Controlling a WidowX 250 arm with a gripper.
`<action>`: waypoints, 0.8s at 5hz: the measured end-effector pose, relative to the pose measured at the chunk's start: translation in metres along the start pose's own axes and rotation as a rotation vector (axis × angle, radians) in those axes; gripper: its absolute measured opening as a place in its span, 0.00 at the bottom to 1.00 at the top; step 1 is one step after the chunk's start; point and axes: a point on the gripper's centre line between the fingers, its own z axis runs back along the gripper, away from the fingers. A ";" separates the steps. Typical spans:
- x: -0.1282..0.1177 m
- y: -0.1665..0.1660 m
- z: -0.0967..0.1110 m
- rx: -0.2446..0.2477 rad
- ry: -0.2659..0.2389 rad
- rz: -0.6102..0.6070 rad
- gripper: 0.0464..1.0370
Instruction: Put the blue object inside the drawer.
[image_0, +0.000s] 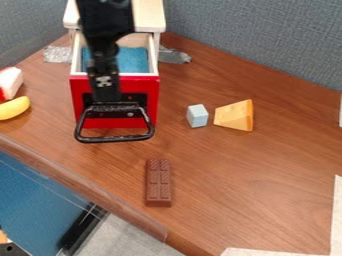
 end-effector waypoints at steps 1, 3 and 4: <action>0.016 0.003 -0.004 0.002 -0.012 -0.001 0.96; 0.052 0.010 -0.027 0.000 -0.050 0.074 0.96; 0.072 0.013 -0.039 -0.010 -0.056 0.092 0.96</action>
